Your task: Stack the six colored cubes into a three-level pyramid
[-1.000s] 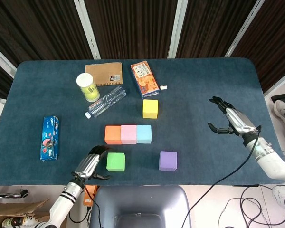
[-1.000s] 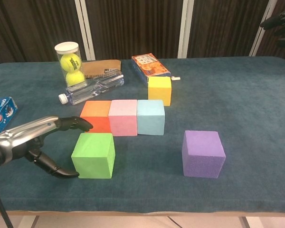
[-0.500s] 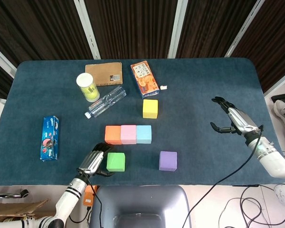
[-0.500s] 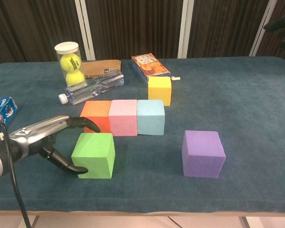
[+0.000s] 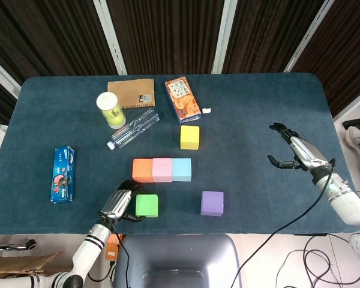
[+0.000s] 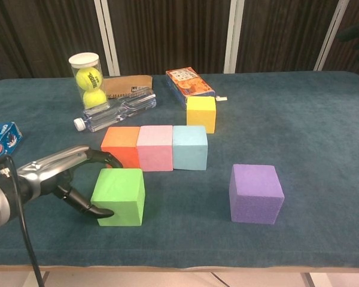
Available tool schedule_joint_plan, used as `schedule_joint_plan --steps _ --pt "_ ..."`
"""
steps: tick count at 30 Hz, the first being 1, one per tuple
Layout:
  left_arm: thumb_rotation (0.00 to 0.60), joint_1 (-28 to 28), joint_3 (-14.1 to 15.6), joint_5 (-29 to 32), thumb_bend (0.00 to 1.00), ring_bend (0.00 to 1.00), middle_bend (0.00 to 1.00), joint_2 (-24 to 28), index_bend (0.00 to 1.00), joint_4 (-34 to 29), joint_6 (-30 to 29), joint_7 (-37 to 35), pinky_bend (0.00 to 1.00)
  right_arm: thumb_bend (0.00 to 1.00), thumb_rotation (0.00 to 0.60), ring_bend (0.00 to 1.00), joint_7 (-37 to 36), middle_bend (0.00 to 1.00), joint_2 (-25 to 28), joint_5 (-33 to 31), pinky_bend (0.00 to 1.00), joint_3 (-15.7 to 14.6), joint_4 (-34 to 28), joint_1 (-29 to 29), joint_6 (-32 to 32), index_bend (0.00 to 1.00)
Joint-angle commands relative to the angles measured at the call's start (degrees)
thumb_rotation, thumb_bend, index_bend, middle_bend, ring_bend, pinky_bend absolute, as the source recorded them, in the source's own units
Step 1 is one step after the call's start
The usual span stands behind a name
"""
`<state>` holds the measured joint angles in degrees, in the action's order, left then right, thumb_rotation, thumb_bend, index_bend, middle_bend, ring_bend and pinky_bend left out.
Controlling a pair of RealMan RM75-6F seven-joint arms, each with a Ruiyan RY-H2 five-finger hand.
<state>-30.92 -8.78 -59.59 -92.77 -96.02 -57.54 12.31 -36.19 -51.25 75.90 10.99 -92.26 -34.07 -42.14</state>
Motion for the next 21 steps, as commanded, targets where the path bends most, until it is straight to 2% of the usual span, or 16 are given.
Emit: schedule_joint_plan --steps 1,7,13,17,21 --pt "0.600 -0.1 -0.5 0.4 0.22 0.11 0.23 0.5 0.51 -0.6 0.0 -0.8 0.07 0.34 0.451 0.00 -0.4 0.00 -0.1 0.3 0.00 -0.1 0.3 0.1 -0.1 0.10" --pt "0.600 0.8 -1.4 2.0 0.23 0.11 0.23 4.1 0.51 -6.3 -1.0 -2.5 0.07 0.34 0.451 0.00 -1.9 0.00 0.1 1.2 0.00 -0.1 0.7 0.5 -0.7 0.10" --pt "0.600 3.0 -2.5 0.6 0.23 0.11 0.23 11.0 0.51 -16.2 -5.9 -2.6 0.07 0.34 0.450 0.00 -4.2 0.00 0.6 2.1 0.00 0.0 0.9 1.0 -1.8 0.10" --pt "0.600 3.4 -4.2 -0.7 0.23 0.11 0.23 14.5 0.51 -20.2 -8.8 -1.5 0.07 0.34 0.450 0.00 -7.8 0.00 0.8 3.5 0.00 0.1 0.9 1.2 -2.1 0.10" --pt "0.598 1.1 -8.2 4.1 0.22 0.11 0.23 16.6 0.52 -21.1 -7.6 -1.6 0.07 0.34 0.450 0.00 -9.7 0.00 1.0 5.2 0.00 -0.2 1.1 1.0 -2.6 0.10"
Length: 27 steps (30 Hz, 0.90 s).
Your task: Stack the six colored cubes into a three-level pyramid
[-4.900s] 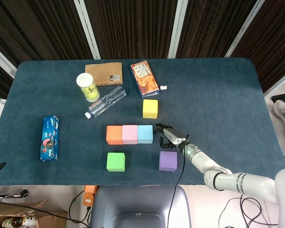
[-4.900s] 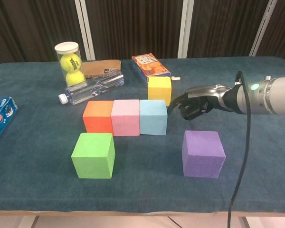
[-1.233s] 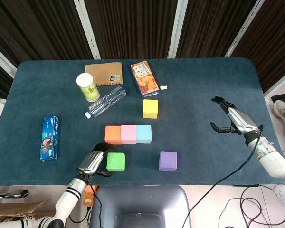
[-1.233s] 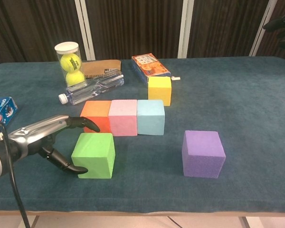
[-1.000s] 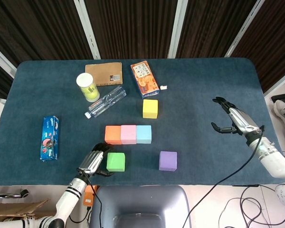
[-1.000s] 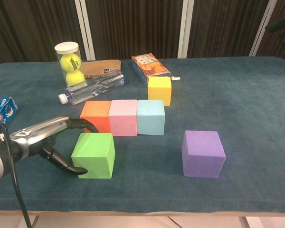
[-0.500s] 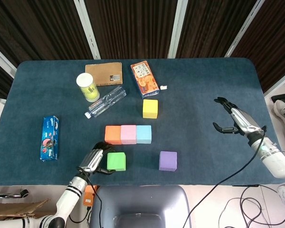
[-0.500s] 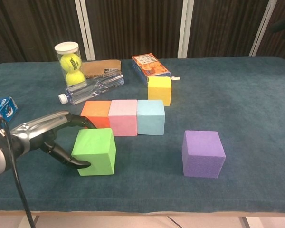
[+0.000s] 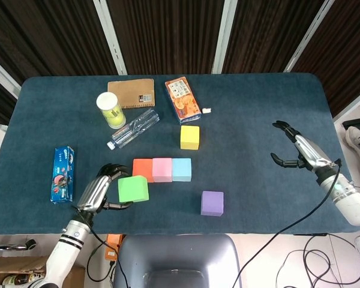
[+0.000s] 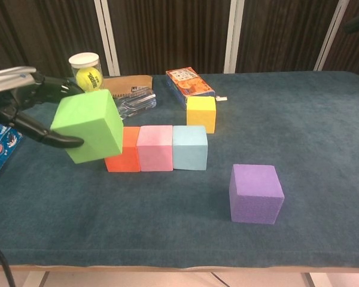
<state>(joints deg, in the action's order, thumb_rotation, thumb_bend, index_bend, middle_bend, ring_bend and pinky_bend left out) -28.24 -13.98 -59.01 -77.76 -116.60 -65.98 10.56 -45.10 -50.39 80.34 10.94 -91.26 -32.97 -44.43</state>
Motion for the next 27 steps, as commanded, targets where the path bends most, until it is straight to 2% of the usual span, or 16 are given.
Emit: schedule_joint_plan --steps 1,7,13,20,27 --pt "0.598 -2.7 -4.1 5.6 0.22 0.11 0.23 2.0 0.52 0.0 1.8 0.4 0.07 0.34 0.449 0.00 -1.0 0.00 0.3 1.0 0.00 -0.1 0.1 -0.2 -0.2 0.10" --pt "0.585 -10.0 -8.8 16.9 0.21 0.11 0.23 3.5 0.51 3.6 9.0 1.7 0.07 0.34 0.451 0.00 -1.9 0.00 0.6 0.8 0.00 -0.1 0.2 -0.9 0.4 0.09" --pt "0.573 -17.0 -10.5 25.7 0.21 0.11 0.23 3.4 0.51 7.9 12.7 4.4 0.07 0.34 0.450 0.00 -4.2 0.00 0.8 1.4 0.00 -0.2 0.6 -1.1 0.5 0.07" --pt "0.574 -22.5 -10.2 32.6 0.22 0.11 0.23 2.1 0.51 14.4 15.8 5.1 0.07 0.34 0.450 0.00 -5.9 0.00 1.0 1.9 0.00 -0.4 1.6 -1.6 0.8 0.07" --pt "0.586 -24.0 -9.0 33.5 0.22 0.11 0.23 0.7 0.51 18.0 17.1 2.8 0.07 0.34 0.451 0.00 -7.0 0.00 1.1 2.2 0.00 -0.9 2.4 -1.7 0.9 0.07"
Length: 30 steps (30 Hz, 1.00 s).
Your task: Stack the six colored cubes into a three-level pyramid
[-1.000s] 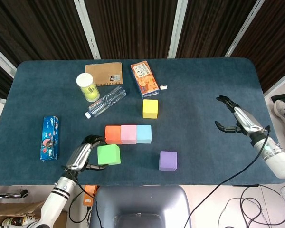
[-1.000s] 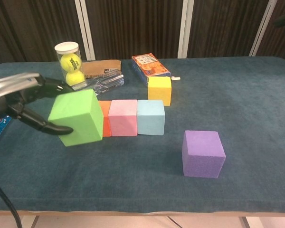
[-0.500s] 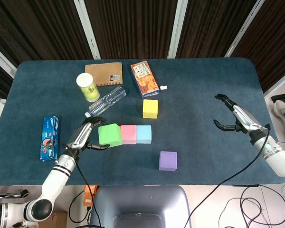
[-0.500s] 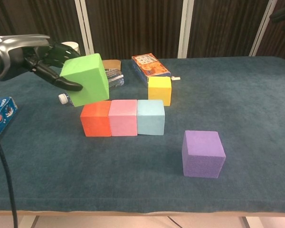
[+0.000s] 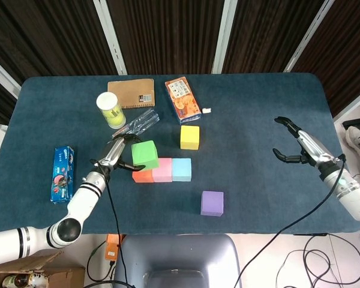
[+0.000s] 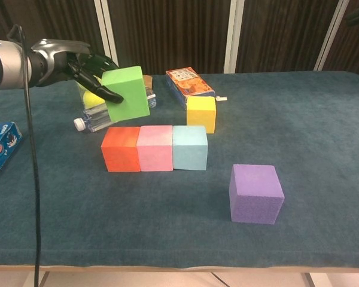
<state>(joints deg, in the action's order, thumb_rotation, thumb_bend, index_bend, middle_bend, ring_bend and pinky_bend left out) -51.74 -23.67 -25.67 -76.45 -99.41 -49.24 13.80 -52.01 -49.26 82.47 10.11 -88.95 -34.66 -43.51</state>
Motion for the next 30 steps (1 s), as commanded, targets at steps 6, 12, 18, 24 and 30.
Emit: schedule_joint_plan --steps 6,12,18,24,30 --pt "0.589 -1.3 2.1 -0.8 0.21 0.11 0.23 -2.9 0.52 2.5 -0.8 -1.4 0.07 0.34 0.450 0.00 0.2 0.00 0.1 0.0 0.00 -0.6 0.1 -0.1 0.4 0.07" --pt "0.588 -1.9 3.8 -5.5 0.22 0.11 0.23 -5.3 0.51 5.4 -1.5 -1.7 0.07 0.34 0.451 0.00 -0.1 0.00 -0.3 -0.1 0.00 -0.9 0.6 -0.3 0.7 0.07" --pt "0.587 -1.9 4.9 -10.5 0.22 0.11 0.23 -6.3 0.51 8.9 2.8 -4.6 0.06 0.34 0.450 0.00 -0.7 0.00 -0.1 0.0 0.00 -1.2 0.9 -0.2 0.6 0.06" --pt "0.589 -1.7 5.5 -15.6 0.22 0.10 0.23 -6.4 0.52 10.3 5.4 -7.5 0.06 0.34 0.451 0.00 -0.9 0.00 0.2 0.1 0.00 -1.5 0.9 -0.1 0.5 0.06" --pt "0.596 -1.5 5.8 -19.3 0.23 0.10 0.23 -6.9 0.52 12.0 6.2 -9.9 0.06 0.34 0.450 0.00 -1.1 0.00 0.2 0.2 0.00 -1.8 1.0 0.0 0.5 0.06"
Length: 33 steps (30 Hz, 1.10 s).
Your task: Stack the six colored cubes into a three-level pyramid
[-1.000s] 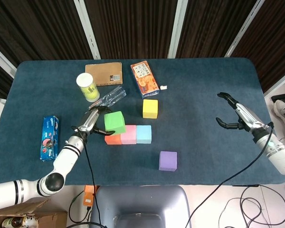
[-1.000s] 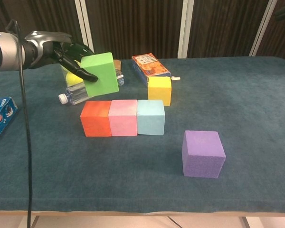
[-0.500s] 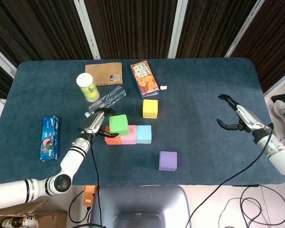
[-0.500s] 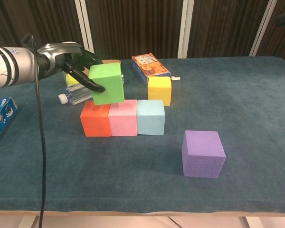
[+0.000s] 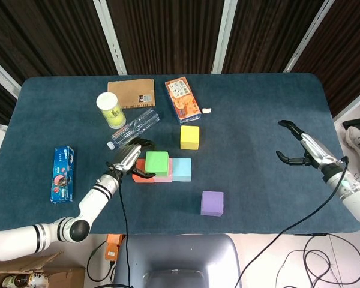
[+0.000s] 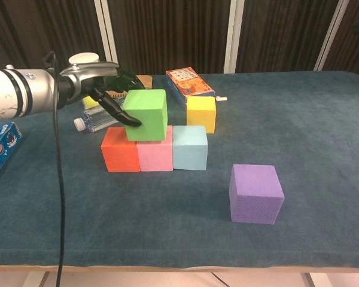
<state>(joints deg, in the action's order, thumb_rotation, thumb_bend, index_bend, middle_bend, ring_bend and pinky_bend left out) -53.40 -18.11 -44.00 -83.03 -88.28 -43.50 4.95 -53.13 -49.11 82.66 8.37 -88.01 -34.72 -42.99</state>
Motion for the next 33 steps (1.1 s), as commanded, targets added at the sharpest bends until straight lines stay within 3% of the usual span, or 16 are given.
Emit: schedule_joint_plan --steps 1,13,33 --pt "0.595 0.1 0.3 -1.2 0.23 0.10 0.23 -0.4 0.51 1.1 0.6 -1.3 0.06 0.34 0.451 0.00 -0.1 0.00 0.1 0.0 0.00 -0.1 0.1 0.0 0.0 0.06" --pt "0.585 -0.2 1.0 -1.0 0.22 0.10 0.23 -0.4 0.51 2.9 1.4 -2.6 0.06 0.34 0.450 0.00 -0.5 0.00 0.0 0.0 0.00 -0.3 0.5 0.0 0.0 0.06" --pt "0.521 -0.2 2.1 -1.7 0.19 0.10 0.23 -0.1 0.47 3.7 1.5 -3.3 0.06 0.34 0.450 0.00 -0.5 0.00 -0.1 -0.2 0.00 -0.5 0.6 -0.2 0.1 0.05"
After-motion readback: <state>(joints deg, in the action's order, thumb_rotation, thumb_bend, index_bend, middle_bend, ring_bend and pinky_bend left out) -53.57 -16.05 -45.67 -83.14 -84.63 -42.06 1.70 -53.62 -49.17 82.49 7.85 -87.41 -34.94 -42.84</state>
